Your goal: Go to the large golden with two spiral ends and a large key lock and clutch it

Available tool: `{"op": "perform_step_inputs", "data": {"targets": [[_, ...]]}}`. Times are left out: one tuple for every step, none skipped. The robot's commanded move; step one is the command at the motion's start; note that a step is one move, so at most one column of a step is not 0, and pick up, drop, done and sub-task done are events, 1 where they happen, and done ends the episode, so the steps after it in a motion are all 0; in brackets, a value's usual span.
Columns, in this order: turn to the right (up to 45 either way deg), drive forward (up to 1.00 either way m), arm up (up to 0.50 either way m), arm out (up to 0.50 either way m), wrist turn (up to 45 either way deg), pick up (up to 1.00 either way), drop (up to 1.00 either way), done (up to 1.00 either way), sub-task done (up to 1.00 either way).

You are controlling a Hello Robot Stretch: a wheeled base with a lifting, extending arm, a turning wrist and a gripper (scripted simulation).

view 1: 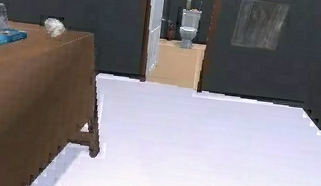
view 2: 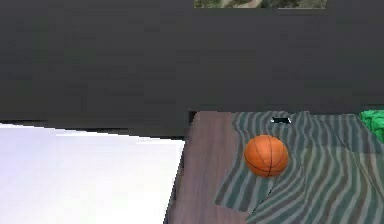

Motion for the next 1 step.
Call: {"op": "perform_step_inputs", "data": {"targets": [[0.0, 1.0, 0.0, 0.0, 0.0, 0.0, 0.0, 0.0, 0.0]]}}
